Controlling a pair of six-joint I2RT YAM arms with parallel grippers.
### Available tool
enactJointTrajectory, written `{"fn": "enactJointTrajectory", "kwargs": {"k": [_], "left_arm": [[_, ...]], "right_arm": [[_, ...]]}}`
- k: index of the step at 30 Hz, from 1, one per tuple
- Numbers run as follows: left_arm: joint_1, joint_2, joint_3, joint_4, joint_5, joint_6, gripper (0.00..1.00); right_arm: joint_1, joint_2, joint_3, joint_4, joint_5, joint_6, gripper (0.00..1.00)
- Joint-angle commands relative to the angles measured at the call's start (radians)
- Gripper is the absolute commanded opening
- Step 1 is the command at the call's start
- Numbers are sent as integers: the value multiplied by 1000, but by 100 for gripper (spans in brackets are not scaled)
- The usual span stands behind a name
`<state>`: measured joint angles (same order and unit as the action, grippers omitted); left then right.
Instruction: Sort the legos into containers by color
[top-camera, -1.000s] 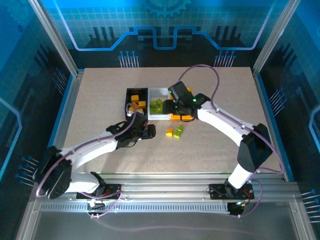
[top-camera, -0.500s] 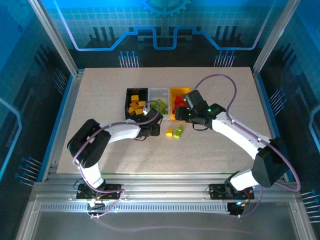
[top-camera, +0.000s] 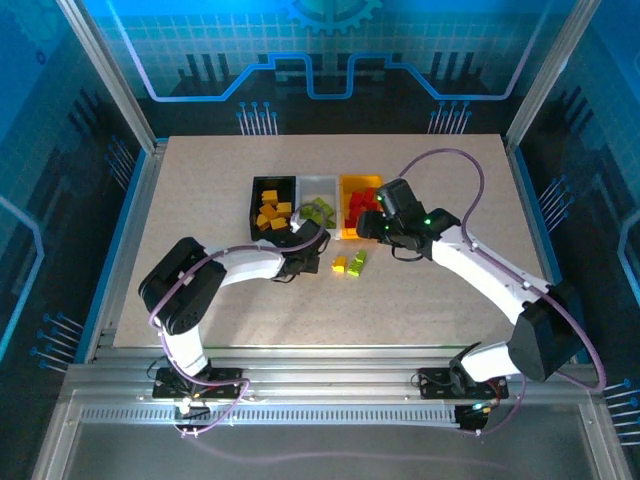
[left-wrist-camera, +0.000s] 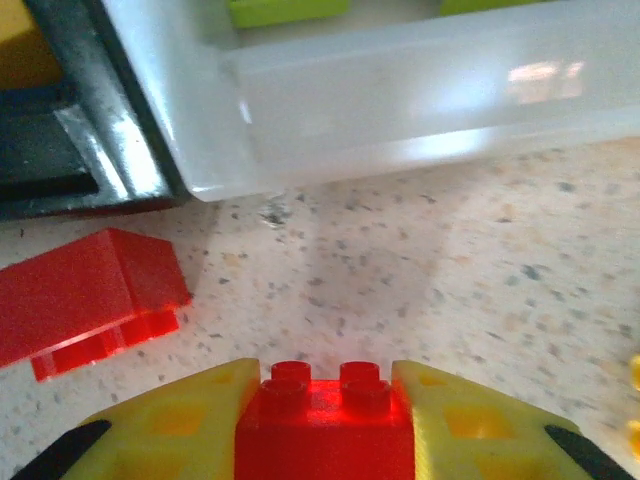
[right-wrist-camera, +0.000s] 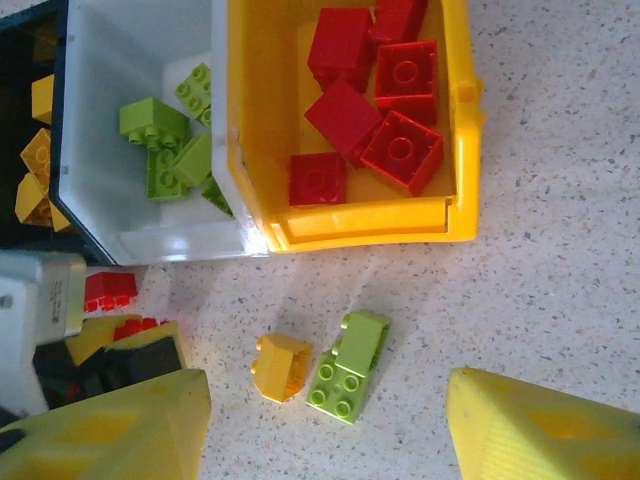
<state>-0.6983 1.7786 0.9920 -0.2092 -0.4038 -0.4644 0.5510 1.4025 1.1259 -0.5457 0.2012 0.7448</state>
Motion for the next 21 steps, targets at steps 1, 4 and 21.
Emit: {"fn": "enactJointTrajectory", "kwargs": {"k": [1,4,21], "left_arm": [[-43,-96,12,-34,9,1,31],[-62,-135,75,-46,32,-3,32],[-24,428,893,-179,26,84,33]], "right_arm": [[-20,-36,-23,15,4,24,65],[-28,-62,-46,13,9,28,65],[-92,-191,-173,-23,2,35,65]]}}
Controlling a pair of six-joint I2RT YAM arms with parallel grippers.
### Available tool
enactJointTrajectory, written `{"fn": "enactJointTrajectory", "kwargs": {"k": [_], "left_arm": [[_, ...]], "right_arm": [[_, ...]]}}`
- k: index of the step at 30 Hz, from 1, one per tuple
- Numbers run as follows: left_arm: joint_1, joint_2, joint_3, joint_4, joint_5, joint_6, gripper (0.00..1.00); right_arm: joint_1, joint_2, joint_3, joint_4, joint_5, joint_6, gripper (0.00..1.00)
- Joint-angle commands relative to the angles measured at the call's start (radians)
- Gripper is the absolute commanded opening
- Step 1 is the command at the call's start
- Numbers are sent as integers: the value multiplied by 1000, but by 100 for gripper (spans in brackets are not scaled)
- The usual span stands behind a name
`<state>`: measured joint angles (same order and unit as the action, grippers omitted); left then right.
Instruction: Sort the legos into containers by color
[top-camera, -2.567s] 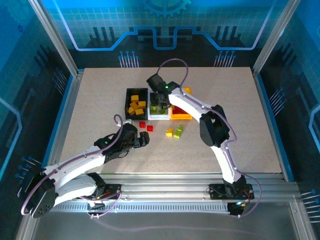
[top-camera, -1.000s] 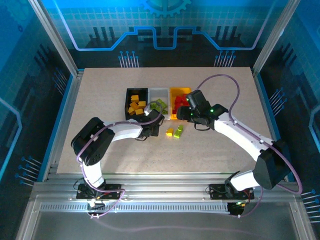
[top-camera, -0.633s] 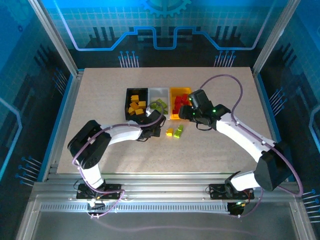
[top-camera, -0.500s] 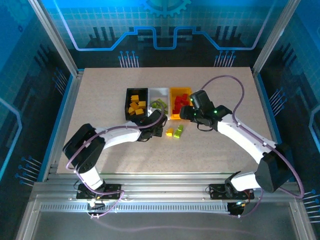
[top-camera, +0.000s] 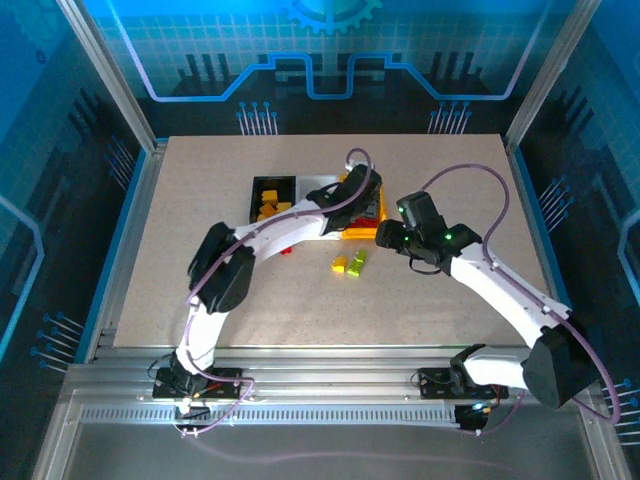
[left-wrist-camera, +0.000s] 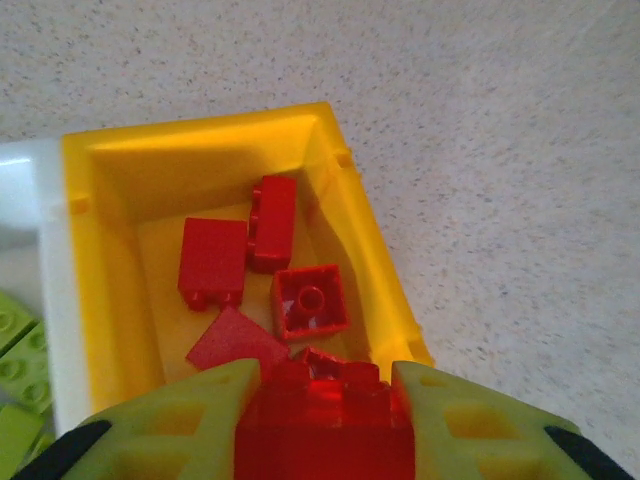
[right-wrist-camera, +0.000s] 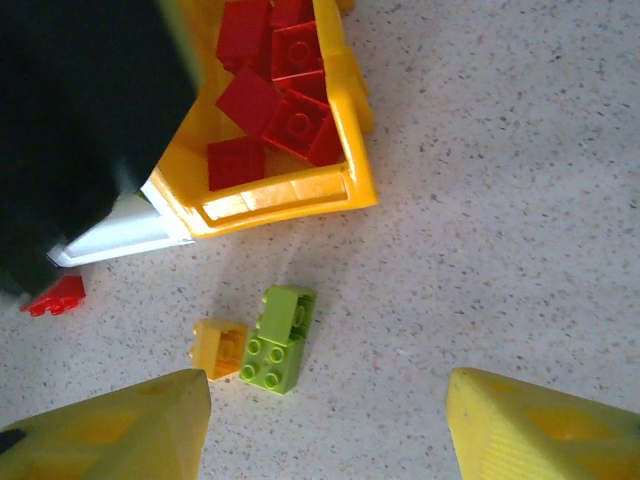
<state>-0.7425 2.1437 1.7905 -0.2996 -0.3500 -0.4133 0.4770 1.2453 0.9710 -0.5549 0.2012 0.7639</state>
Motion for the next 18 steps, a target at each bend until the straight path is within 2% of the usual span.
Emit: {"fn": "enactJointTrajectory", "kwargs": {"k": [1,7,9,12,18], "left_arm": [[23,94,135,-108,-27,32,33],[29,209,300,-197,-28,39,42],[29,214,315,-207,-22,34,50],[25,184,297,-193,-11,27,60],[11,35,155,-105,-1,10,80]], "right_arm": [[-19,-40,-22,-16,0,15,65],[-28,-61,-32,-19,-11,10,65],[-31,-63,-33,-16,-20,8,65],[-31,-65,-31,-14,-23,6,66],[-31,-59,-28,-6,-35,7,68]]}}
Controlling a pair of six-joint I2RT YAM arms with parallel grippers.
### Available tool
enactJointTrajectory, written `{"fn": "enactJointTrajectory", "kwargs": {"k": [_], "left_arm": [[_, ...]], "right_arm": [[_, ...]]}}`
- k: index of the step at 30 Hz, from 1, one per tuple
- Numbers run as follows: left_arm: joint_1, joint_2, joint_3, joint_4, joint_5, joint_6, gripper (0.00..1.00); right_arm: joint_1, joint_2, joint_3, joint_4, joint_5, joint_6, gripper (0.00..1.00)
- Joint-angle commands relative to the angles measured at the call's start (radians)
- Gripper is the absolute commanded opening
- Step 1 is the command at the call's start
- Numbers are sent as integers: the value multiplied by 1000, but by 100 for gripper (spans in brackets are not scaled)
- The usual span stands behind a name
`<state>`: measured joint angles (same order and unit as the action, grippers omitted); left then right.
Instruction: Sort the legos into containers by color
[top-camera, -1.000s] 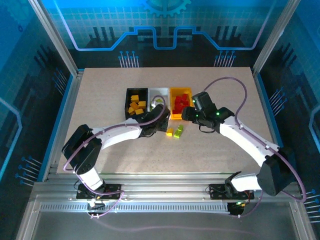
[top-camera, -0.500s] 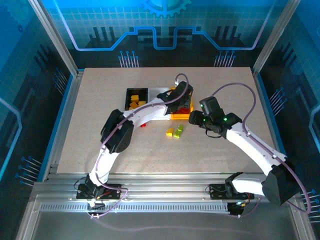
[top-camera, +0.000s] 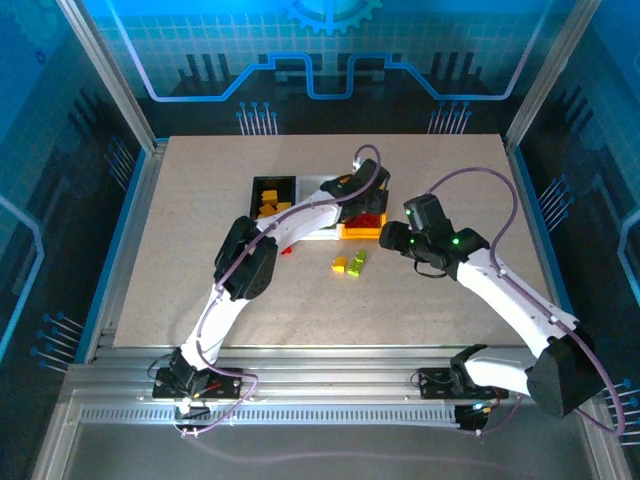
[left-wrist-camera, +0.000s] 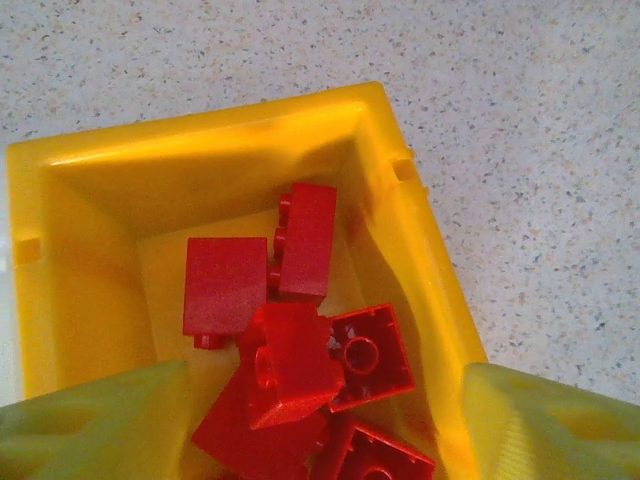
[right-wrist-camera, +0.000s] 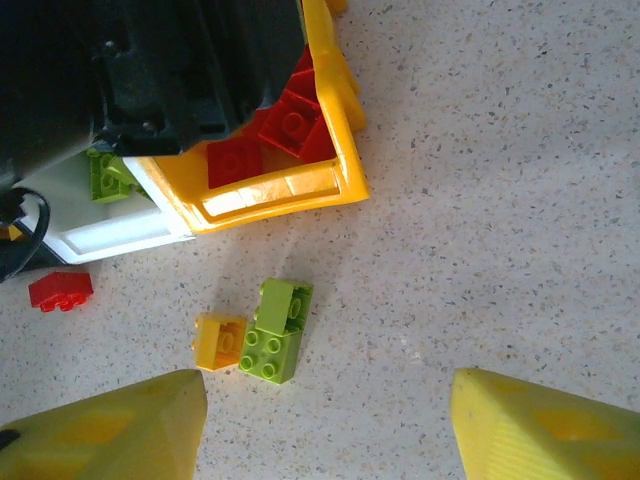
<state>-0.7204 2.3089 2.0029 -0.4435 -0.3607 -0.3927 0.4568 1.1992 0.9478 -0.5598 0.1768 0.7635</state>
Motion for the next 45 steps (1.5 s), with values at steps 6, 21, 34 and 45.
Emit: {"fn": "enactJointTrajectory", "kwargs": {"k": [6,21,34,45], "left_arm": [[-13,-388,-339,173,39,-74,97],[-11,-1014,-1139,246,-47,-207,99],[-6,-1191,-1338,164,-83,-282,99],[16,-1189,-1351,168,-89,-279,99]], "right_arm": [[2,38,-27,45,-33,43,70],[115,465,140,148,-20,135,69],[120,651,251,16,34,186,51],[122,574,198,-4,31,175,31]]}}
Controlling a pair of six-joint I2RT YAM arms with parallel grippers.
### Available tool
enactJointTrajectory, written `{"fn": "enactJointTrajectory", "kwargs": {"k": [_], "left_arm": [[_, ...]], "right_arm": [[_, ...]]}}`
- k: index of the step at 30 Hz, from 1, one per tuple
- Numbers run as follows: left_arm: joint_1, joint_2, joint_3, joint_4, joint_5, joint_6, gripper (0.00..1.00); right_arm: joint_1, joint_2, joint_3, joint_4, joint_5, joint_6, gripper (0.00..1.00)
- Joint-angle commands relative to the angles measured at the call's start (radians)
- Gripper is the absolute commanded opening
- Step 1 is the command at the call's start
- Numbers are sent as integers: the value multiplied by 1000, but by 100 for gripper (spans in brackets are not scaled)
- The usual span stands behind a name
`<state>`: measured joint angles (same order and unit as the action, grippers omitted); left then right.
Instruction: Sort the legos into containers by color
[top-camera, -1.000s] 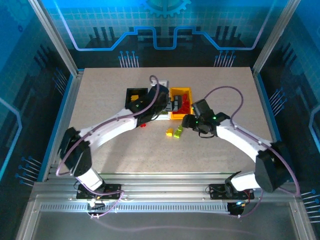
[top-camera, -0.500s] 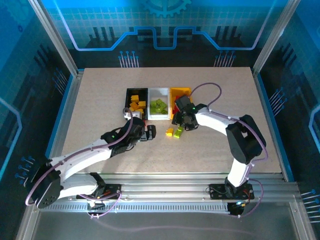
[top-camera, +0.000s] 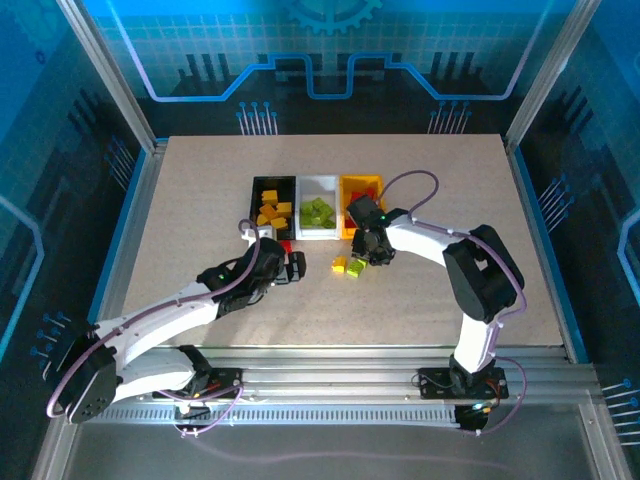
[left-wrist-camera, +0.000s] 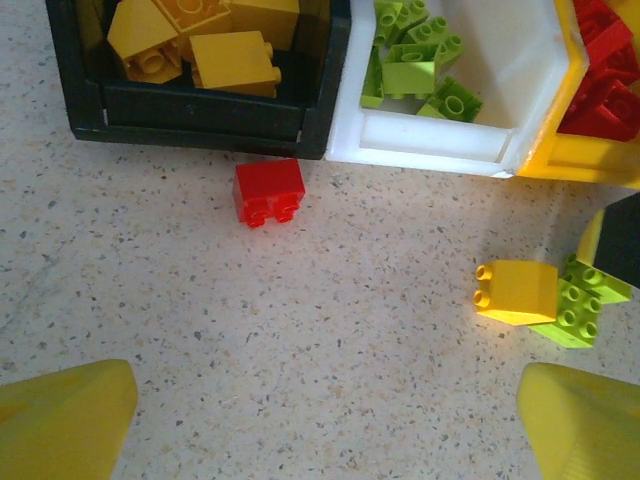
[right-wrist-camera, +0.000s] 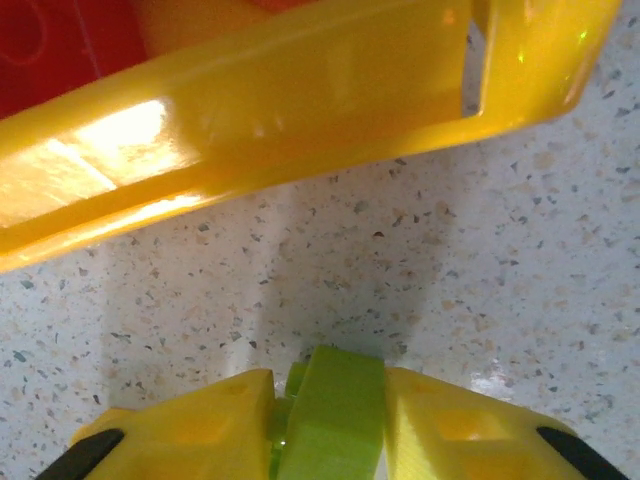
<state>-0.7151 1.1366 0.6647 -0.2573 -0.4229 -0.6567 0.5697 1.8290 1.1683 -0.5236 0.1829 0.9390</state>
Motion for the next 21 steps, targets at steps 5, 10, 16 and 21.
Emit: {"fn": "enactJointTrajectory", "kwargs": {"k": [5,10,16,21], "left_arm": [[18,-36,-31,-28,-34,-22,99],[21,-67,-65,-41,-34,-33,99],[22,-94,-77,-85,-34,-52,99],[22,-128,-89,-105,-20,-66,99]], "right_arm": [[15,-179,-7,-57,7,-71,27],[70,-152,155,-105,4,-175,28],[104,72,438,-120,33,-238,29],[101,268,661,-142,92,-295,29]]}}
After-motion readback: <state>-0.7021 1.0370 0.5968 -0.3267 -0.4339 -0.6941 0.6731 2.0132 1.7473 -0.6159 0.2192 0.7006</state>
